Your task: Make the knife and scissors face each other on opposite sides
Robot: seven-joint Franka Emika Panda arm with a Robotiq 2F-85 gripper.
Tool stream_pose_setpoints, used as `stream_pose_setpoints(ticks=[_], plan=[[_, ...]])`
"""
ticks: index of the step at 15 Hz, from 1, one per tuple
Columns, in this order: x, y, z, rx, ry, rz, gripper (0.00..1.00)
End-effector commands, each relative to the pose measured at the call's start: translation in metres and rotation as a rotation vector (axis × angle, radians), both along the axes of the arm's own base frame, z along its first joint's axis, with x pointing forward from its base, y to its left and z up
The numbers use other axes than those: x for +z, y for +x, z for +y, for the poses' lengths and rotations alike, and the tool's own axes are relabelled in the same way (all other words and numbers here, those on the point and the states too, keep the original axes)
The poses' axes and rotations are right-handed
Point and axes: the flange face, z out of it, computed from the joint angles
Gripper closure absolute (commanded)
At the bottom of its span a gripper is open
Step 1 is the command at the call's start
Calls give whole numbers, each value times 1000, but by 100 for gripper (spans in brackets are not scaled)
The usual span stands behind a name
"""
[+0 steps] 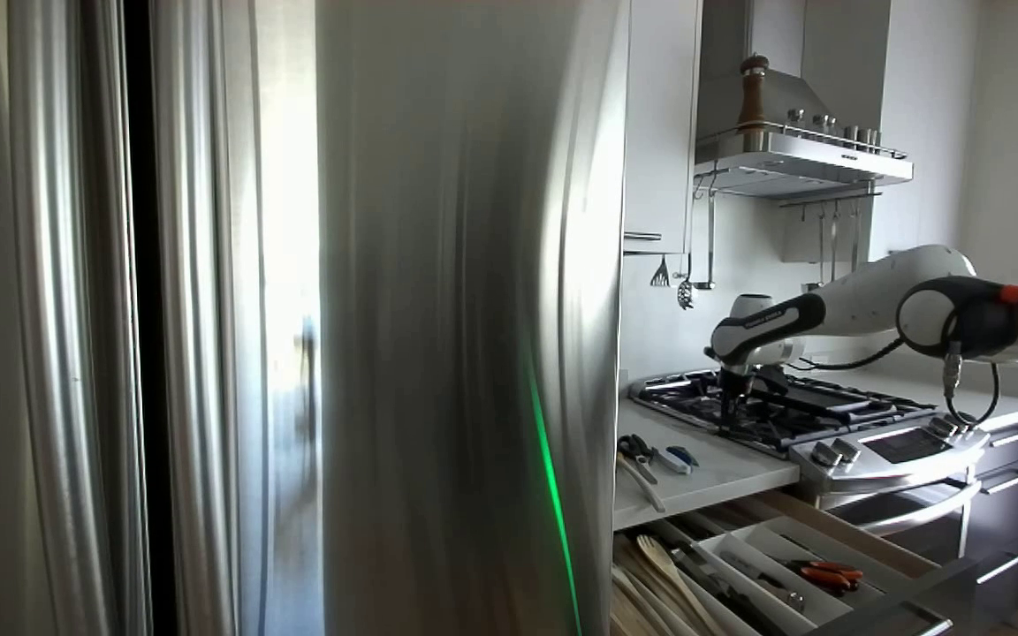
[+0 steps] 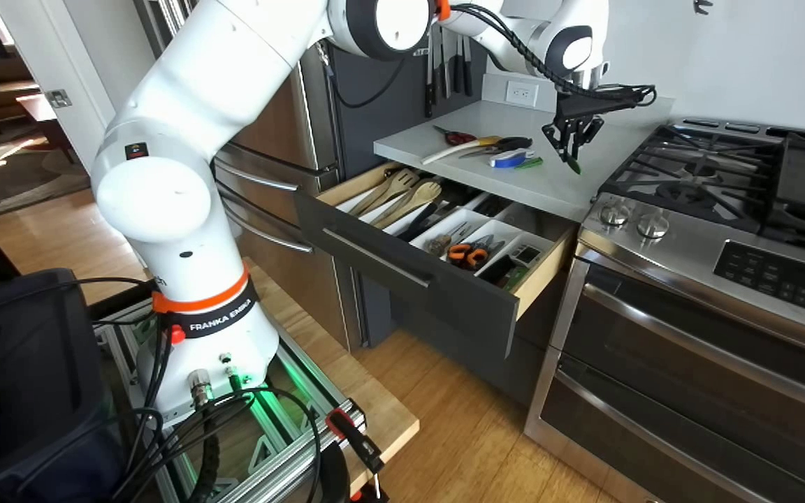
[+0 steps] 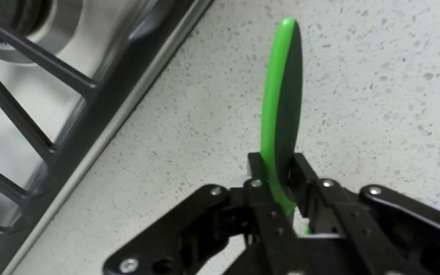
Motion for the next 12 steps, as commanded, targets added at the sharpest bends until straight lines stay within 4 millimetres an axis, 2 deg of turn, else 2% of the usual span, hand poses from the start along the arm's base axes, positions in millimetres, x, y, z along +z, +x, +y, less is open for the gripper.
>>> stream_pose_setpoints(ticks=[1,12], plan=[[-18,12,0,114,-8,-32,95],[-32,10,-25,416,-75,2,95]])
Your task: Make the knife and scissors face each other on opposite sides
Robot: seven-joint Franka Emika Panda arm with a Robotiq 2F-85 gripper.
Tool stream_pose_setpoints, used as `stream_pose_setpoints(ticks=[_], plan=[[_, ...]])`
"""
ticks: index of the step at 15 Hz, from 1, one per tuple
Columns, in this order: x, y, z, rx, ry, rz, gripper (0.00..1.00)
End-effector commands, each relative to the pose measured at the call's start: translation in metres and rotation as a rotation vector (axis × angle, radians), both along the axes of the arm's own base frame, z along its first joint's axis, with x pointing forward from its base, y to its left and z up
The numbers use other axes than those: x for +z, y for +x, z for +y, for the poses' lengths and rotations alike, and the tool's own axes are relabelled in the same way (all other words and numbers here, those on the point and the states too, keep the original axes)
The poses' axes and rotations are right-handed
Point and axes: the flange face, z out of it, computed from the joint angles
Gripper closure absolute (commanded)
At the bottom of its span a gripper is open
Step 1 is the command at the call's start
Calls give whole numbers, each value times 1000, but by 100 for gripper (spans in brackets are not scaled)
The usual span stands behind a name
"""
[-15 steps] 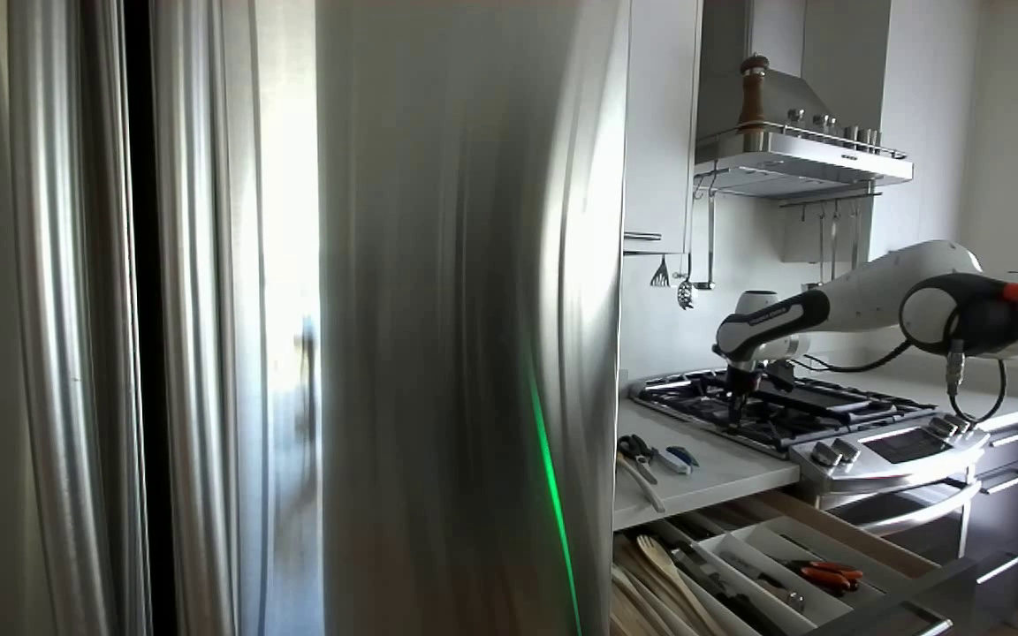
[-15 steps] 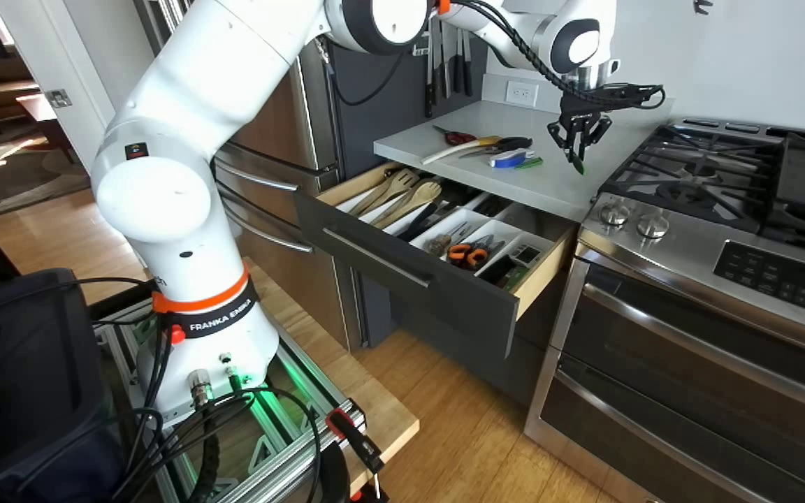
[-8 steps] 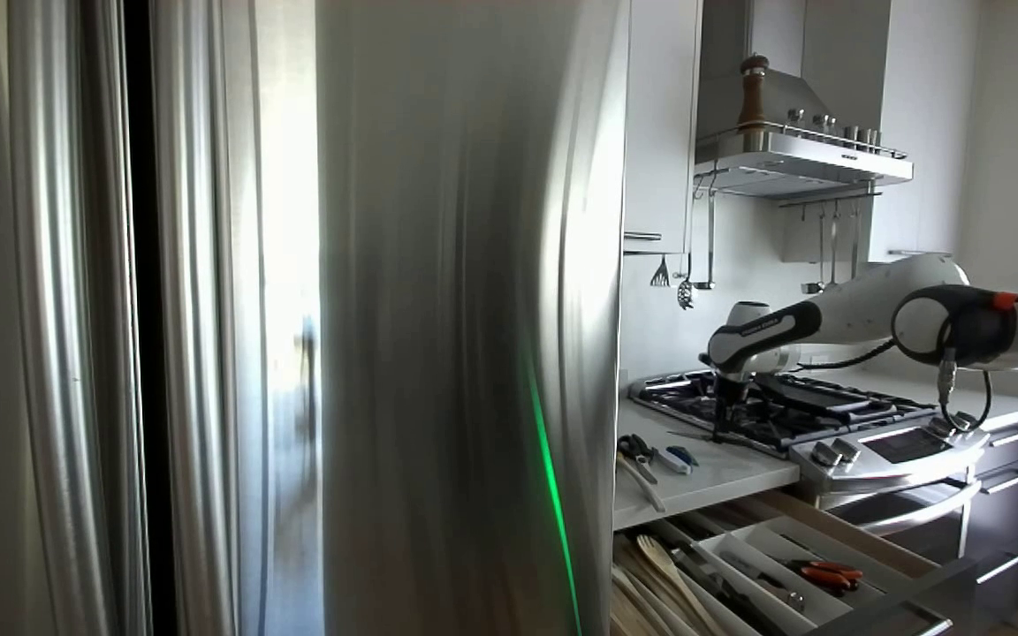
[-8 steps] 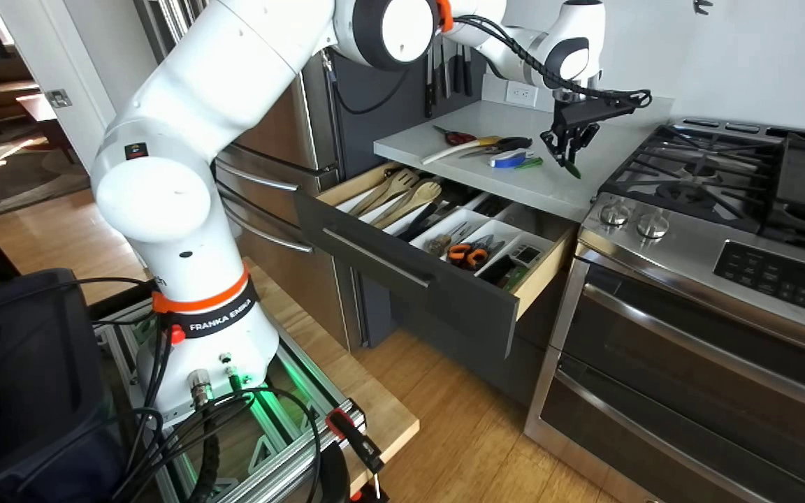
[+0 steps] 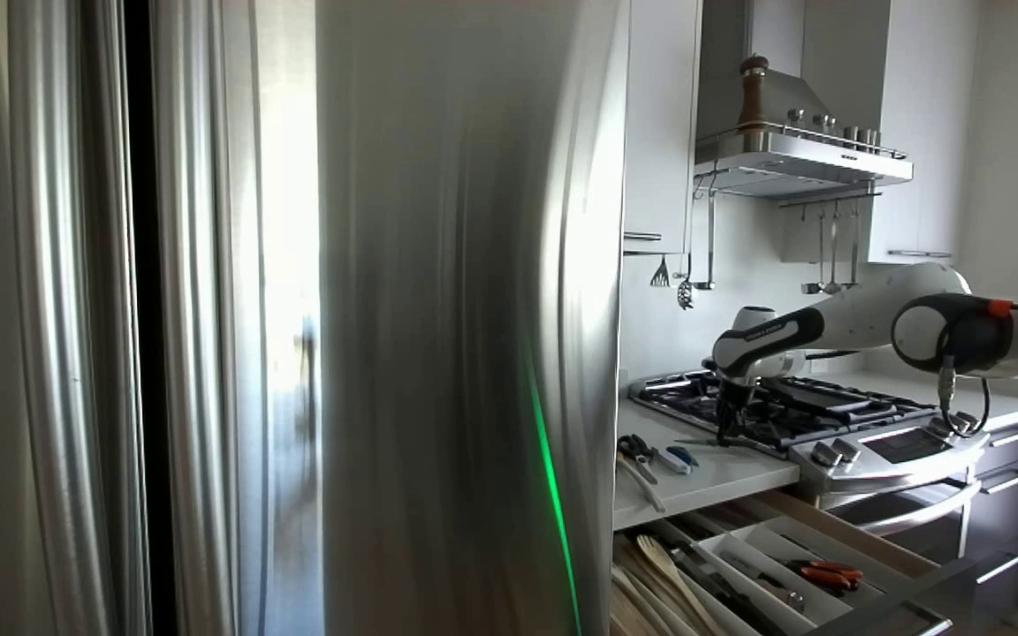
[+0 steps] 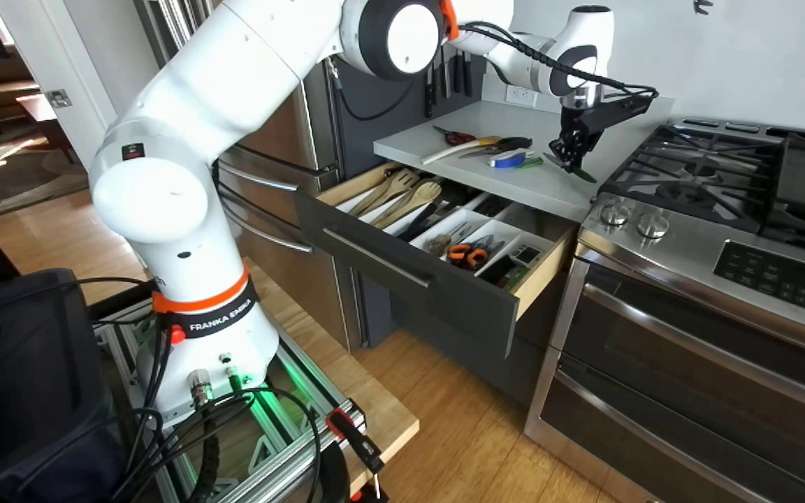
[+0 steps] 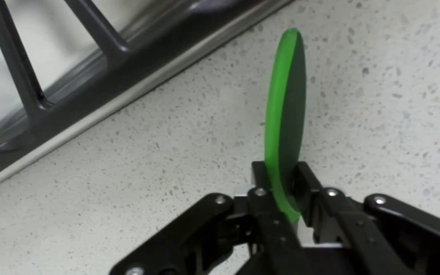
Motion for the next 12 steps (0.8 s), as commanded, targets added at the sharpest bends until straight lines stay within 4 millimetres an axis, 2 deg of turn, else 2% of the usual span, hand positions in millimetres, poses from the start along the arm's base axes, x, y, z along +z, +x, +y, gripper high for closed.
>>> stream_pose_setpoints(ticks=[1,12], plan=[[-7,1,-13,114,-10,13,95],[-17,0,-8,250,-9,46,95]])
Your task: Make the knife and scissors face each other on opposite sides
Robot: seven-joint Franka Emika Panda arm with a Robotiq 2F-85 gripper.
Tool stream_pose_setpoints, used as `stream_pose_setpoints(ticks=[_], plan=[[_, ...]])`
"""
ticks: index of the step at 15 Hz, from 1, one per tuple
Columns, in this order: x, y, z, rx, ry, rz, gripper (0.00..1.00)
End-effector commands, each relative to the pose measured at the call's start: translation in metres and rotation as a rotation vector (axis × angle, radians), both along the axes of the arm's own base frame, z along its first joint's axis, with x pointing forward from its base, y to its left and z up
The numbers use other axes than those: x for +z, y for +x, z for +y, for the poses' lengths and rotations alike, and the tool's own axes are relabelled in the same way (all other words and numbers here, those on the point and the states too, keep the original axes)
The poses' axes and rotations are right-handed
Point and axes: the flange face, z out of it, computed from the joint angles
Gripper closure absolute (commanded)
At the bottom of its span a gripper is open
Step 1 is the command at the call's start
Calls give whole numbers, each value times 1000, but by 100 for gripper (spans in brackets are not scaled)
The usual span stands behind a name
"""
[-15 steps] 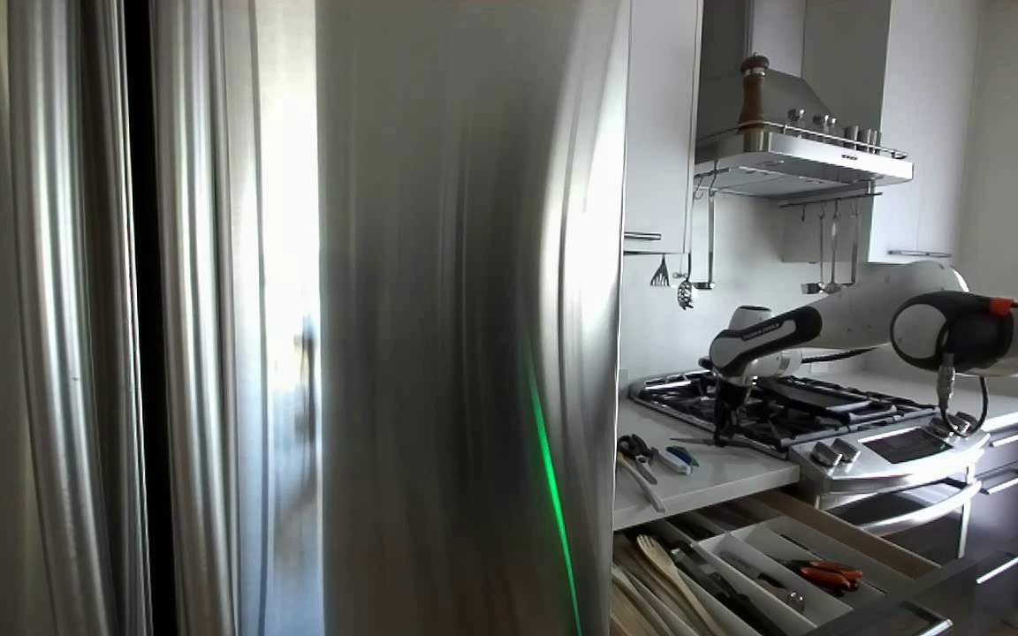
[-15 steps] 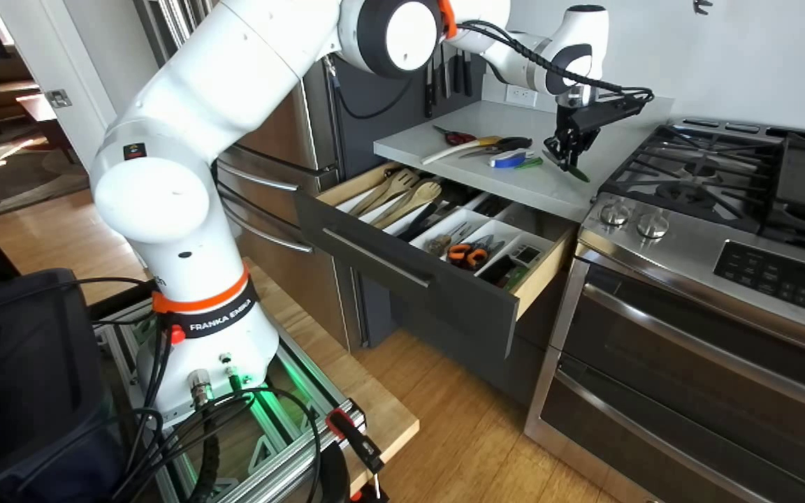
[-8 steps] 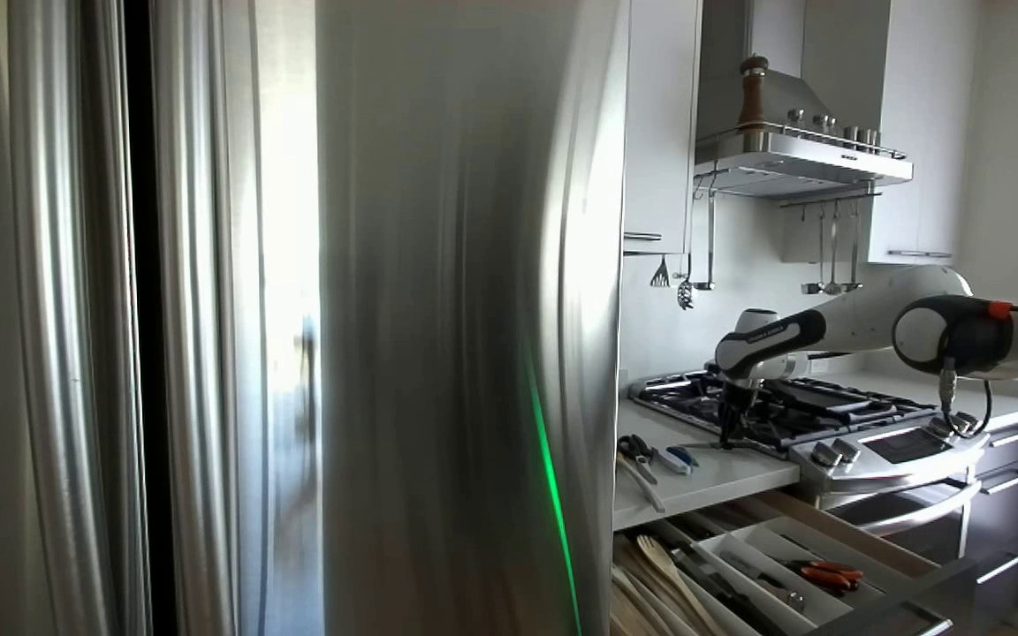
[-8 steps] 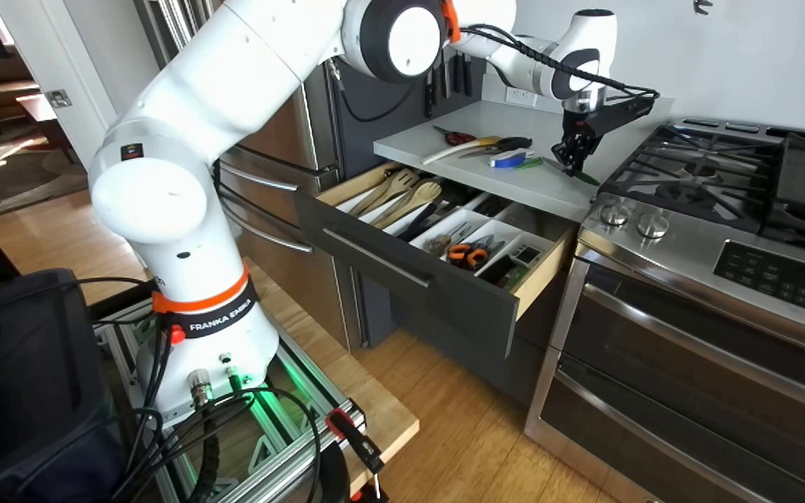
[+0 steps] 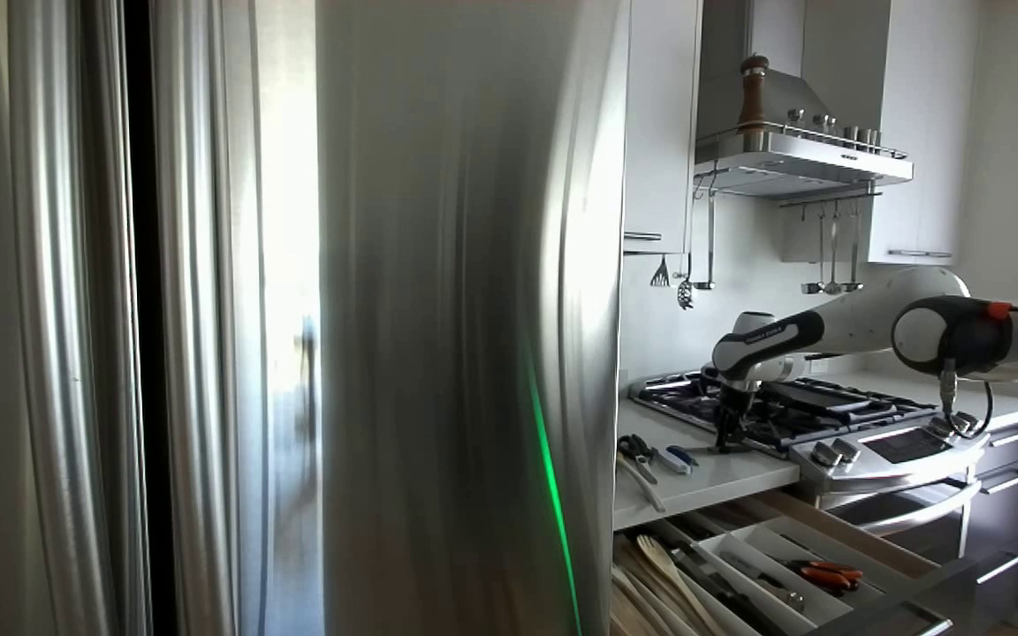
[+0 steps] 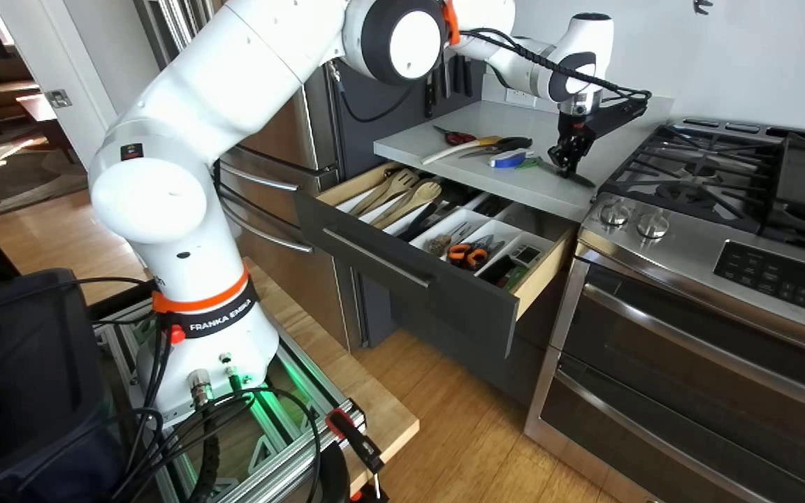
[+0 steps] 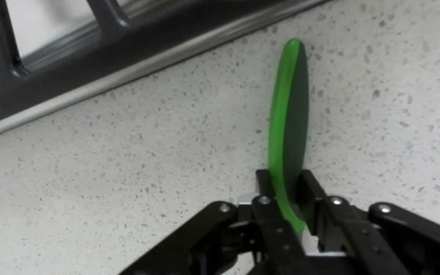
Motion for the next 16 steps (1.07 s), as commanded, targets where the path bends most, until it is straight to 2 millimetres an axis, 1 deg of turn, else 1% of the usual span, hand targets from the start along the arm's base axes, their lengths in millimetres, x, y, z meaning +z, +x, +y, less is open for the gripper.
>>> stream_pose_setpoints(ticks=[1,9,16], plan=[[-4,2,-11,83,10,20,95],[-7,2,-26,103,29,43,95],[-7,6,-25,138,20,59,95]])
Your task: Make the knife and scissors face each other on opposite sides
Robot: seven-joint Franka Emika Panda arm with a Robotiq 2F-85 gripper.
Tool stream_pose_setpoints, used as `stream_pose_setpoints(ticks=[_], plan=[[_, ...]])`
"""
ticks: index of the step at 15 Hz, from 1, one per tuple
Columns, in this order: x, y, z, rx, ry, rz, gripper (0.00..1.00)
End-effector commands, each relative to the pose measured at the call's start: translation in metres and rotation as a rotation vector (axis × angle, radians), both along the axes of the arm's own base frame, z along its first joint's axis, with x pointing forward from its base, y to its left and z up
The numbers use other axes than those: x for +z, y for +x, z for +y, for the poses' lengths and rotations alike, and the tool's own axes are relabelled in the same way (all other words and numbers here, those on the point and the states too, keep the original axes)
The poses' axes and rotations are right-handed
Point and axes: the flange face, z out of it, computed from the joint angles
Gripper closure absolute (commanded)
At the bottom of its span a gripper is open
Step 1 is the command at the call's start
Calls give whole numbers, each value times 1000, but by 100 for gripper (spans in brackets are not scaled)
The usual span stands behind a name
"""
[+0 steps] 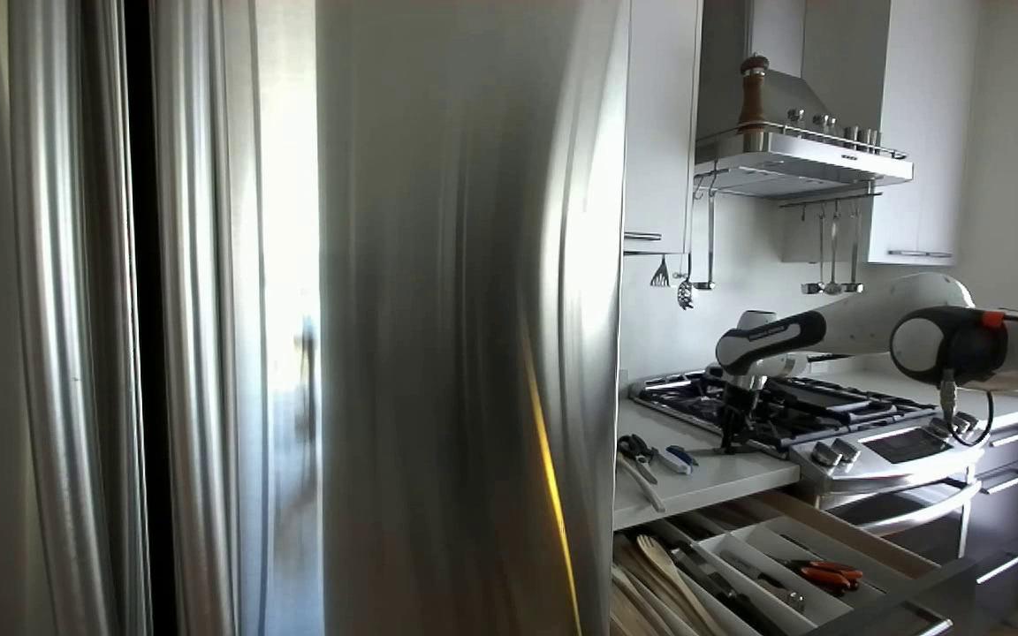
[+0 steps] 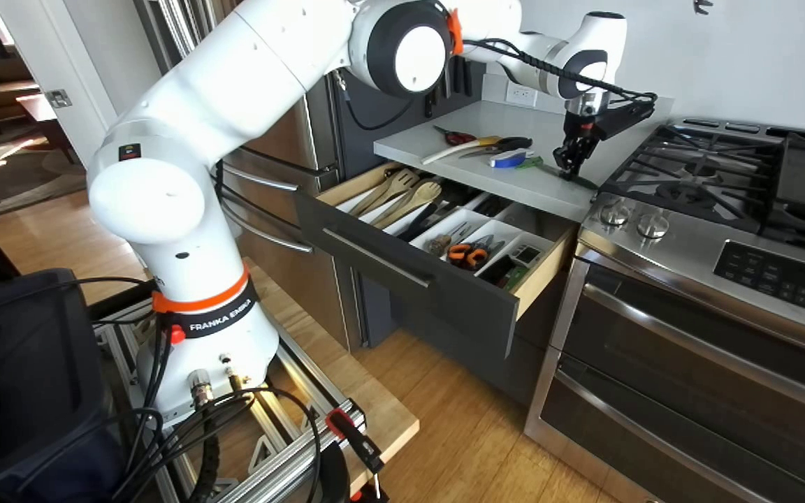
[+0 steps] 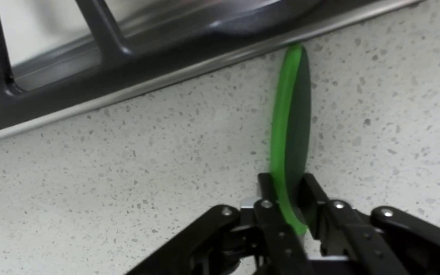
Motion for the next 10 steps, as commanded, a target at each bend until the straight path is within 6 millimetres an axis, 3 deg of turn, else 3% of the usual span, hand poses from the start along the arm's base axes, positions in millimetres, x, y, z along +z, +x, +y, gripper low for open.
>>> stream_pose_setpoints(ticks=[1,4,5,10], plan=[[-8,4,-10,98,6,7,95],[-7,6,-8,79,33,18,95],[0,2,-1,15,5,15,78],[0,3,-2,12,12,22,78]])
